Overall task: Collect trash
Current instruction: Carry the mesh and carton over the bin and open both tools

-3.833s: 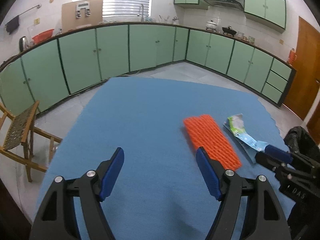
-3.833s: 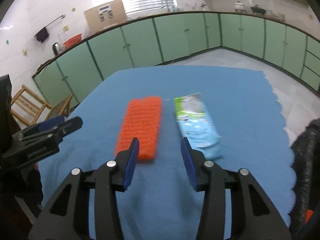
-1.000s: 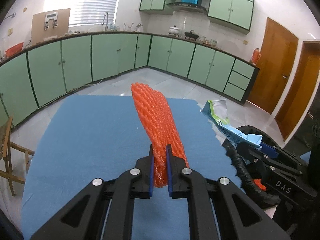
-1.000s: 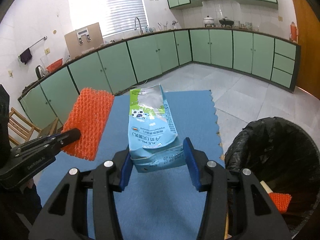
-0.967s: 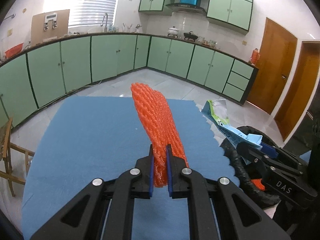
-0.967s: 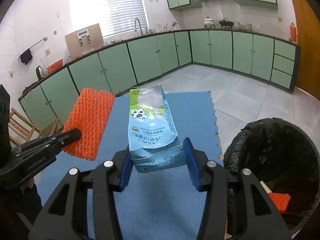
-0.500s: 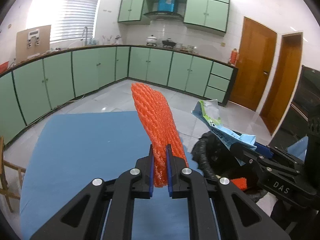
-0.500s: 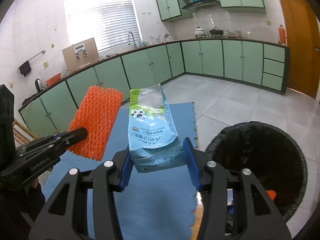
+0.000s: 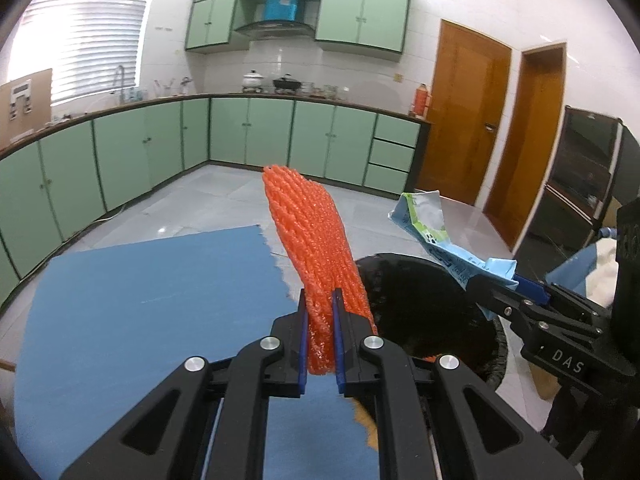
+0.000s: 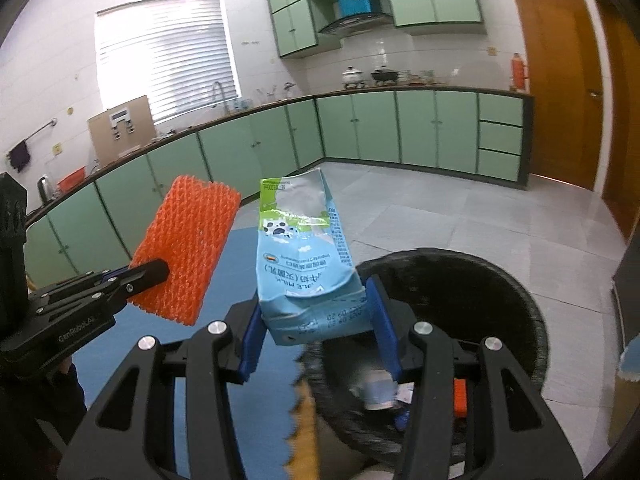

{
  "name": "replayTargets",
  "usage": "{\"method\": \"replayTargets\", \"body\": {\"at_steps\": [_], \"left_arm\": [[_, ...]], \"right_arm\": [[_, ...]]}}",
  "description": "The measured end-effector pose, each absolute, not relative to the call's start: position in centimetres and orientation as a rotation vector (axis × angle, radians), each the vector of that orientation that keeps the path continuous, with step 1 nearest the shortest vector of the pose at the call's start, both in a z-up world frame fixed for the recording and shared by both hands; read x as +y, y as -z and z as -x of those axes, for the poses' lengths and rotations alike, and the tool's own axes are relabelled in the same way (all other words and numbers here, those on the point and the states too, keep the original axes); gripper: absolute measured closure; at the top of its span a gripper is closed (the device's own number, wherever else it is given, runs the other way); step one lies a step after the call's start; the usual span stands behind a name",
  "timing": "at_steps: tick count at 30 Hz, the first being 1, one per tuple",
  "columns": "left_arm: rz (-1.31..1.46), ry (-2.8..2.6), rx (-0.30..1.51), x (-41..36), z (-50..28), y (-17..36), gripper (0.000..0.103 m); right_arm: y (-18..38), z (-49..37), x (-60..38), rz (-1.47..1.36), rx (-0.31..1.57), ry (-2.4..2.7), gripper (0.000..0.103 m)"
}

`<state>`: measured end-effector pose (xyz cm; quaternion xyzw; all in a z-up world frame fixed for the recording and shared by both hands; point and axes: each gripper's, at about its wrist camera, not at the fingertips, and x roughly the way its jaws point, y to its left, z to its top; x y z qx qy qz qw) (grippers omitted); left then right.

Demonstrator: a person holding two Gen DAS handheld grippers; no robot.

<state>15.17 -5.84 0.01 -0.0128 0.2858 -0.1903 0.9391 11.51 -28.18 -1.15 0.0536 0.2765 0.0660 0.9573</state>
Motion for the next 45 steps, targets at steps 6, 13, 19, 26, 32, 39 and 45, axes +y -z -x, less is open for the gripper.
{"method": "replayTargets", "body": {"at_steps": [6, 13, 19, 26, 32, 39, 45], "left_arm": [[0.001, 0.451, 0.599, -9.7, -16.3, 1.0, 0.093], [-0.040, 0.505, 0.620, -14.7, -18.0, 2.7, 0.093], [-0.075, 0.540, 0.650, -17.7, -19.3, 4.6, 0.093], [-0.112, 0.557, 0.703, -21.1, -21.4, 7.3, 0.093], [-0.137, 0.548, 0.728, -23.0, -22.6, 9.4, 0.093], [-0.154, 0.541, 0.775, -24.2, -23.9, 11.3, 0.090], [-0.145, 0.520, 0.775, -23.5, -24.2, 10.9, 0.061]], "right_arm": [[2.5, -11.2, -32.0, -0.111, 0.571, -0.052, 0.057], [4.8, -11.3, -35.1, -0.114, 0.596, 0.018, 0.057], [7.3, -11.9, -37.6, -0.139, 0.631, 0.064, 0.057], [10.1, -13.0, -40.1, -0.163, 0.677, 0.102, 0.057], [12.0, -14.4, -41.1, -0.177, 0.714, 0.122, 0.057], [14.1, -16.1, -41.1, -0.167, 0.766, 0.145, 0.056], [14.3, -16.0, -40.9, -0.150, 0.775, 0.178, 0.028]]}}
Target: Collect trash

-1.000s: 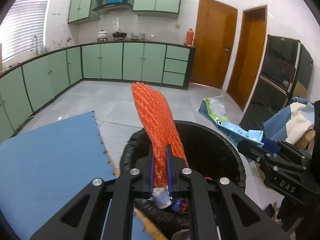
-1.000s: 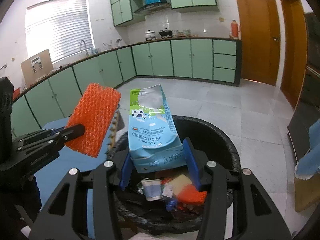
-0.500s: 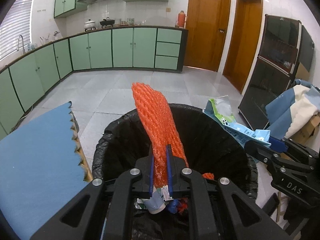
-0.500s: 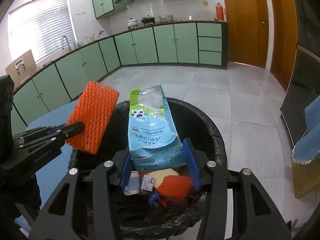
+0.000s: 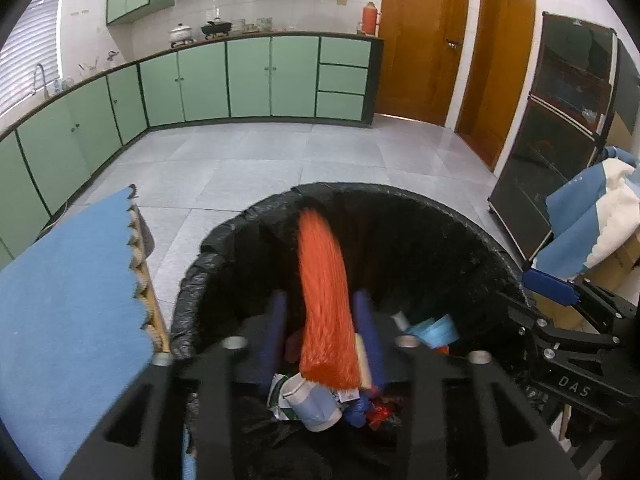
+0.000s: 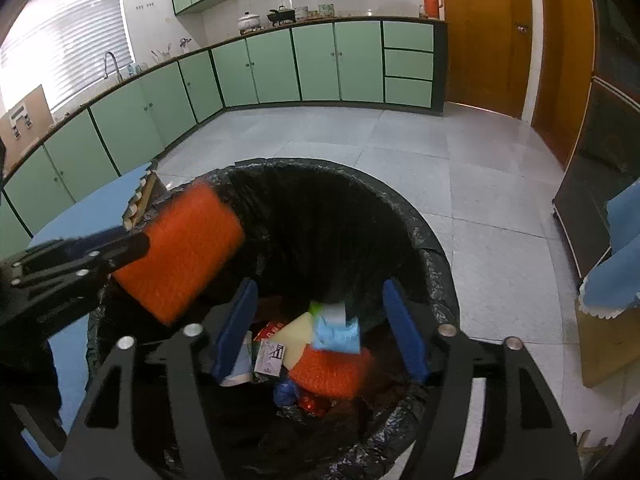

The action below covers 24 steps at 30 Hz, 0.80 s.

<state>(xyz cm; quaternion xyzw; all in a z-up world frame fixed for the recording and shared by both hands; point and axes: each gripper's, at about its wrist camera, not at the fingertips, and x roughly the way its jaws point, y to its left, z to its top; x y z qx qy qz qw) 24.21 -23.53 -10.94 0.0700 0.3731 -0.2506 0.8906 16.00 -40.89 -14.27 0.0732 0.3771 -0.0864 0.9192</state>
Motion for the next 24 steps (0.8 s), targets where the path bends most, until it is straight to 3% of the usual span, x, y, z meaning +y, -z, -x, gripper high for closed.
{"method": "replayTargets", "body": {"at_steps": [1, 3, 9, 18, 24], "left_arm": [[-0.141, 0.520, 0.773, -23.3, -24.2, 10.7, 0.060], [-0.133, 0.518, 0.766, -22.6, -23.9, 10.1, 0.043], [-0.104, 0.519, 0.735, -20.2, -22.4, 8.1, 0.027], [-0.060, 0.505, 0.684, -15.3, -18.1, 4.1, 0.014], [-0.054, 0.467, 0.648, -12.4, -15.0, 2.0, 0.011]], "right_arm": [[14.1, -15.9, -40.9, -0.150, 0.772, 0.182, 0.023], [13.6, -15.3, -41.0, -0.162, 0.761, 0.193, 0.014], [11.5, -13.4, -40.0, -0.202, 0.733, 0.169, 0.011], [6.9, -9.9, -35.5, -0.199, 0.666, 0.093, 0.006], [3.6, -7.4, -32.4, -0.173, 0.615, 0.061, 0.006]]}}
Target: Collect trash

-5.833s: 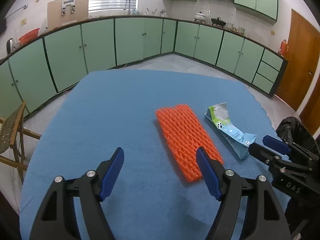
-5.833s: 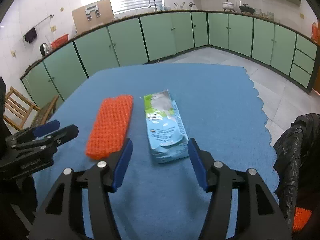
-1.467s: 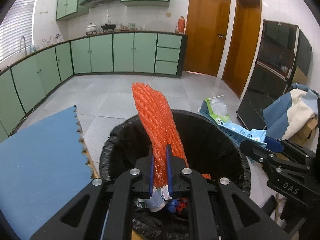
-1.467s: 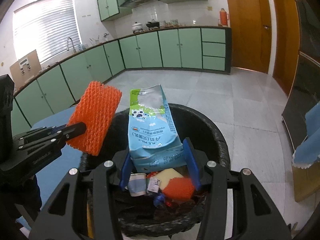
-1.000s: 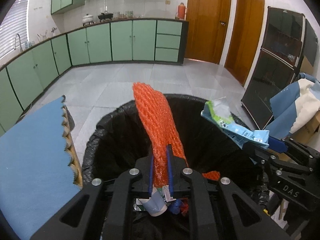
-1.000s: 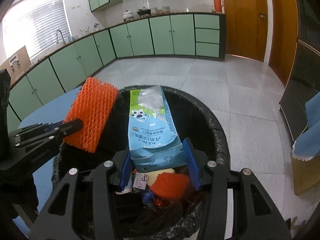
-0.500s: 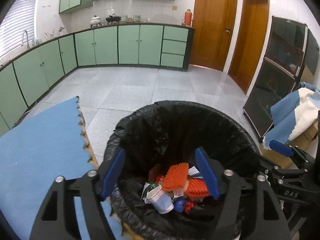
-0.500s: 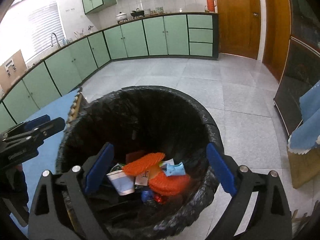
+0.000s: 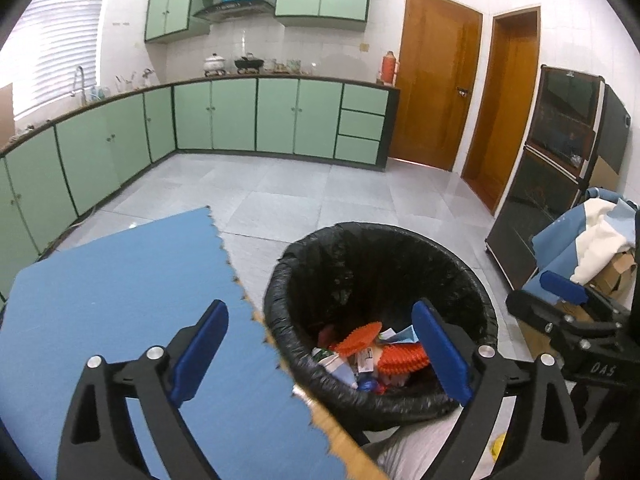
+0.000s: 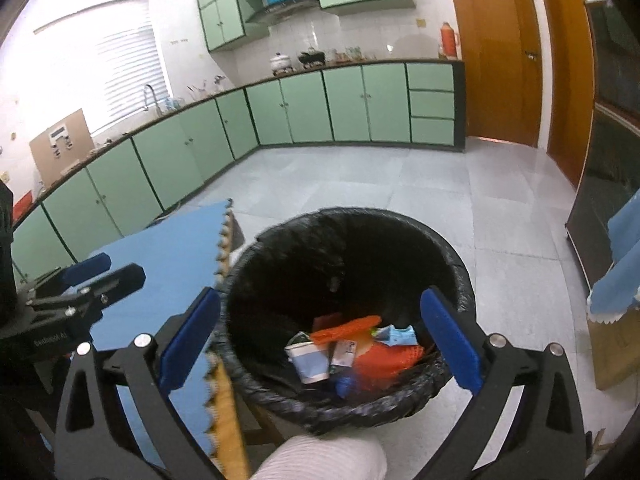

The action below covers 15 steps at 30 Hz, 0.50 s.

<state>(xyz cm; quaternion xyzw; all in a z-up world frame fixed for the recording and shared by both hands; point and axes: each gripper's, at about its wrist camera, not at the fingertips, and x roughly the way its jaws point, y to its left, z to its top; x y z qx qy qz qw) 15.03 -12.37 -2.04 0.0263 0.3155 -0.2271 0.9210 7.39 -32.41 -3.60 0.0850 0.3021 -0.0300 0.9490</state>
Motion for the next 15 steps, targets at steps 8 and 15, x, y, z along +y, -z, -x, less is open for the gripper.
{"method": "replayTargets", "body": {"at_steps": [8, 15], "left_arm": [[-0.019, 0.422, 0.620, -8.7, -11.5, -0.4, 0.010], [-0.005, 0.412, 0.588, -7.1, -9.2, -1.8, 0.010]], "right_arm": [[-0.1, -4.8, -29.3, -0.123, 0.575, 0.023, 0.005], [-1.9, -2.7, -27.3, -0.089, 0.556, -0.007, 0.005]]}}
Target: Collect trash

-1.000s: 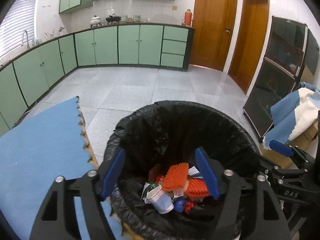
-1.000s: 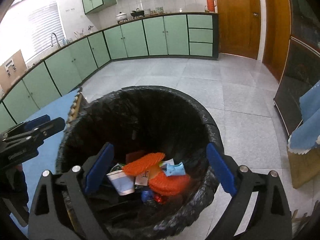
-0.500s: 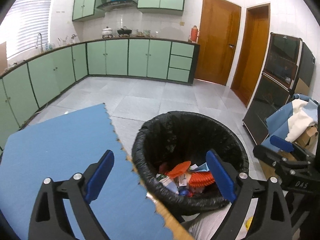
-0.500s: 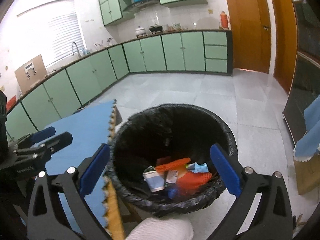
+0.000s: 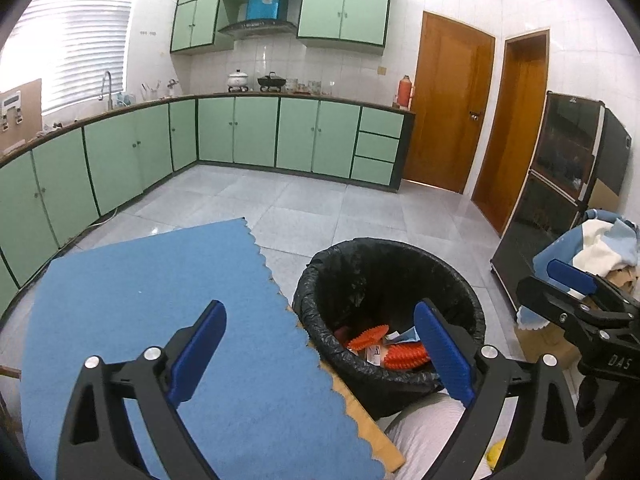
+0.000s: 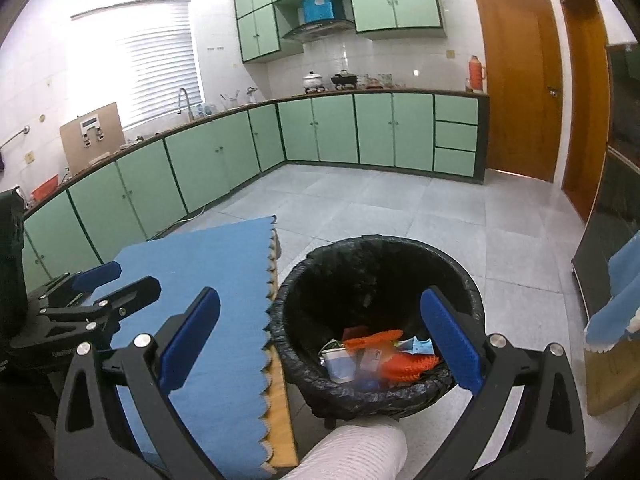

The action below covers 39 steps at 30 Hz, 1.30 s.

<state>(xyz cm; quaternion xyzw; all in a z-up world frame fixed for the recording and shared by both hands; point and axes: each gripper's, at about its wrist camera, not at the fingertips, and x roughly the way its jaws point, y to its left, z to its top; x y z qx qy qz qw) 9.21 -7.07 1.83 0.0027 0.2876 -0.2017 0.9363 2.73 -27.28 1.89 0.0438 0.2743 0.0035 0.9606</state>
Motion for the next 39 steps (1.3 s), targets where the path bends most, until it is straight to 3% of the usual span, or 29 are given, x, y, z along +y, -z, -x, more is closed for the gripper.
{"method": "replayTargets", "body": {"at_steps": [39], "left_arm": [[-0.004, 0.400, 0.530, -5.6, -5.7, -3.8, 0.010]], "right_arm": [[-3.4, -0.7, -25.2, -0.038, 0.512, -0.047, 0.005]]}}
